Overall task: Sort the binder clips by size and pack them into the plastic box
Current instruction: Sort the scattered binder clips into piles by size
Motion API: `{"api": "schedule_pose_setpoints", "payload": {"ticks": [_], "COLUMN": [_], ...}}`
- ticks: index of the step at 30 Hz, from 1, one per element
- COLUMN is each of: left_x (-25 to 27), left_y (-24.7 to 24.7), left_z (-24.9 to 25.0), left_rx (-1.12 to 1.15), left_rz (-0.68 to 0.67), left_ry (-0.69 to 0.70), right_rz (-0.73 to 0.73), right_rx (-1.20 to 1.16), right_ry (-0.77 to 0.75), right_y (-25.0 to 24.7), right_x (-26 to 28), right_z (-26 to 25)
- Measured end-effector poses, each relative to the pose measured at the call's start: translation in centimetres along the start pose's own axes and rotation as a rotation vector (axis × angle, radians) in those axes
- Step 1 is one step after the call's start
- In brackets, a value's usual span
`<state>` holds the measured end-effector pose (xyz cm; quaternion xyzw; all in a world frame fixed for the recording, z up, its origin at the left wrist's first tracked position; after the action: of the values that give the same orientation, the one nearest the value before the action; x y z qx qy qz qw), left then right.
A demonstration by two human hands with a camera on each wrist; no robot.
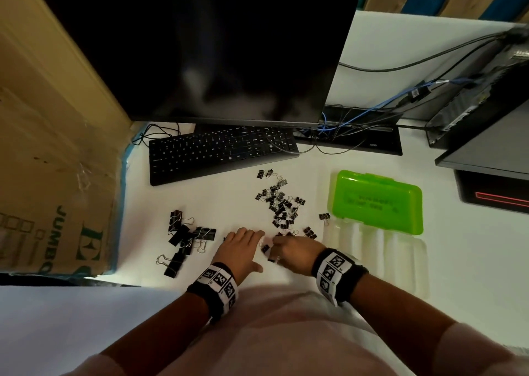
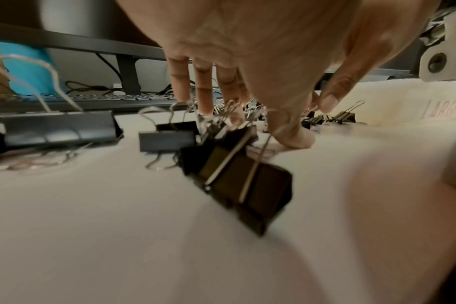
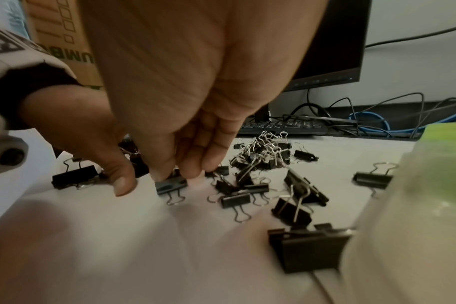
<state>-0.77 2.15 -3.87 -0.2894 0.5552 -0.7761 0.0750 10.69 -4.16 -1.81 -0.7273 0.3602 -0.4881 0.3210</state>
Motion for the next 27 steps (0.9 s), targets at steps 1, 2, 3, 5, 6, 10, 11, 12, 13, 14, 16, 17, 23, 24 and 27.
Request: {"api": "schedule_pose_setpoints", "payload": {"ticks": [1,2,3,5,6,10,11,12,13,14,16,17,23,24,27], "left_x": [0.2,0.3,0.5,0.7,0.8,0.9,0.8,0.5,0.2,-0.3,-1.5,-2.1,-4.9,-5.1,-5.5], "left_y": [0.1,0.1,0.1,0.0,-0.1,-0.8,-1.2,-1.6,-1.9,-2.1,-2.2,-2.1,-1.7,-1.7,-2.2], "left_z": [-0.3,-0.5,-0.8,-1.2,-1.4,-2.2,-2.1,-1.8,-1.4,-0.9,0.2,0.8,2.2,2.2,1.9], "left_rx": [0.009,0.023,0.032,0.026,0.013,0.000,0.013,0.027,0.039,0.046,0.048,0.048,0.247,0.308,0.446], "left_rz": [-0.003,0.001,0.011,0.039,0.049,0.067,0.075,0.084,0.088,0.087,0.068,0.045,-0.106,-0.107,-0.065], "left_ry": [-0.014,-0.026,-0.033,-0.028,-0.024,-0.042,-0.042,-0.034,-0.017,0.008,0.062,0.081,0.037,0.012,-0.022], "right_rz": [-0.002,-0.011,-0.020,-0.020,-0.018,0.031,0.079,0.153,0.233,0.292,0.277,0.209,-0.117,-0.139,-0.143], "right_rx": [0.019,0.033,0.040,0.038,0.028,-0.115,-0.146,-0.161,-0.158,-0.143,-0.086,-0.044,0.295,0.313,0.295], "right_ry": [-0.002,-0.001,0.004,0.015,0.022,0.080,0.124,0.178,0.235,0.285,0.362,0.374,0.316,0.330,0.342], "right_y": [0.2,0.4,0.5,0.5,0.4,-1.3,-1.8,-2.5,-3.2,-4.0,-5.1,-5.3,-2.1,-1.5,-0.4], "right_x": [-0.2,-0.3,-0.3,0.1,0.4,1.8,2.1,2.4,2.9,3.4,4.3,4.7,5.4,5.4,5.3], "right_z": [0.0,0.1,0.4,1.1,1.6,3.7,4.8,6.0,7.4,8.5,9.8,9.7,6.6,6.4,5.7]}}
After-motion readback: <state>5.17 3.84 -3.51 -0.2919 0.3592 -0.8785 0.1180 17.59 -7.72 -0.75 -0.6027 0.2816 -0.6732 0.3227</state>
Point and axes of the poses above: each hand's wrist, its own x-axis away from the middle knuckle, its own y-axis out of the palm, z = x × y, the point moved 5 cm from there along -x, towards the middle knuckle, and after that the axes turned 6 degrees about y, right-handed, at the moved point
